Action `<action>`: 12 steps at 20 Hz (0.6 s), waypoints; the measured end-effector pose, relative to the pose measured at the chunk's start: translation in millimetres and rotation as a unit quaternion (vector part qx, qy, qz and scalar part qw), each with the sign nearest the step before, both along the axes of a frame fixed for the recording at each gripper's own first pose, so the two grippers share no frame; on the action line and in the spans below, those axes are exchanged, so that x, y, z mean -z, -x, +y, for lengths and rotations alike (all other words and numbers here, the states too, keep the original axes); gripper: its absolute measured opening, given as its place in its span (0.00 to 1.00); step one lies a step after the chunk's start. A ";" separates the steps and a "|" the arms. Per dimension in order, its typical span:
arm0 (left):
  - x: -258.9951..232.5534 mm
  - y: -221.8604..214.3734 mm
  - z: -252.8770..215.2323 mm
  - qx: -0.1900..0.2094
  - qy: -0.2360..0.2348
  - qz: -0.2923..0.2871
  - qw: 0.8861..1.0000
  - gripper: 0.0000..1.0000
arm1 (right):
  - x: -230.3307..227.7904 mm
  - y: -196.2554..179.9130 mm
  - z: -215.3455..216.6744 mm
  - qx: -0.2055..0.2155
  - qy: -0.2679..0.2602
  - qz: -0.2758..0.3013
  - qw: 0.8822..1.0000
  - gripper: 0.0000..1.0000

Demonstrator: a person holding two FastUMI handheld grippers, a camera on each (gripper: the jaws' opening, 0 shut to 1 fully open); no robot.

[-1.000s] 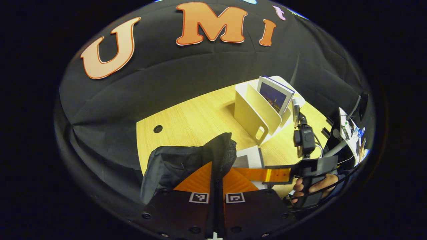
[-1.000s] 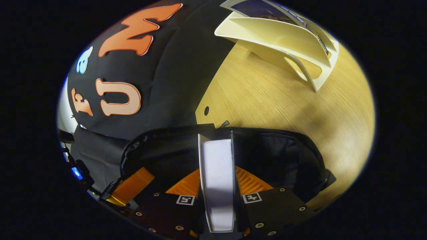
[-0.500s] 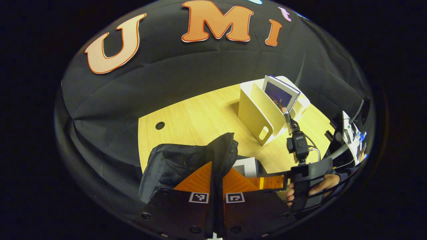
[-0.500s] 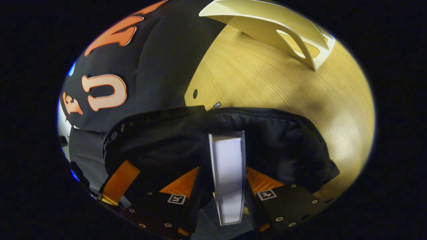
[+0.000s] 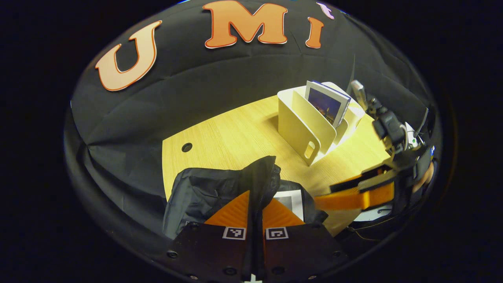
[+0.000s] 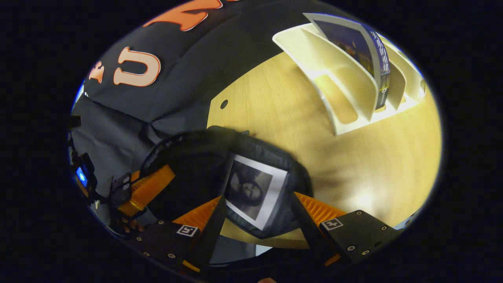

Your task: Open the schoolbag, grab two books from the bookshelf and put them into the schoolbag.

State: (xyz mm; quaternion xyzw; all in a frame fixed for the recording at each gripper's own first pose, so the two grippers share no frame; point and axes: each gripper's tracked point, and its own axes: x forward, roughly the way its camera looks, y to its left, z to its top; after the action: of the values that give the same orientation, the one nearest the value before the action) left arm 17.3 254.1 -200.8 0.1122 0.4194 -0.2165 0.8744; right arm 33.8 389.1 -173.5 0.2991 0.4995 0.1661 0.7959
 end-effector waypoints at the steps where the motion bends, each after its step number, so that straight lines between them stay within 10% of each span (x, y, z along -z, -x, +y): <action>1: -1.6 -0.6 -0.4 0.000 -0.004 -0.004 1.000 0.05 | -7.5 -3.6 -21.7 -0.008 0.027 -0.013 1.000 0.98; 12: 0.7 2.0 2.7 -0.024 -0.035 -0.028 0.999 0.05 | -110.4 -101.5 -201.1 -0.030 0.200 -0.101 0.974 0.98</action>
State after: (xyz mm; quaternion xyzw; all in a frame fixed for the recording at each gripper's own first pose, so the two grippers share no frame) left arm 15.3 256.8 -201.5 0.1386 0.4045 -0.1775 0.8864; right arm 135.4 188.0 -63.1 0.1009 0.4484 0.1160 0.8805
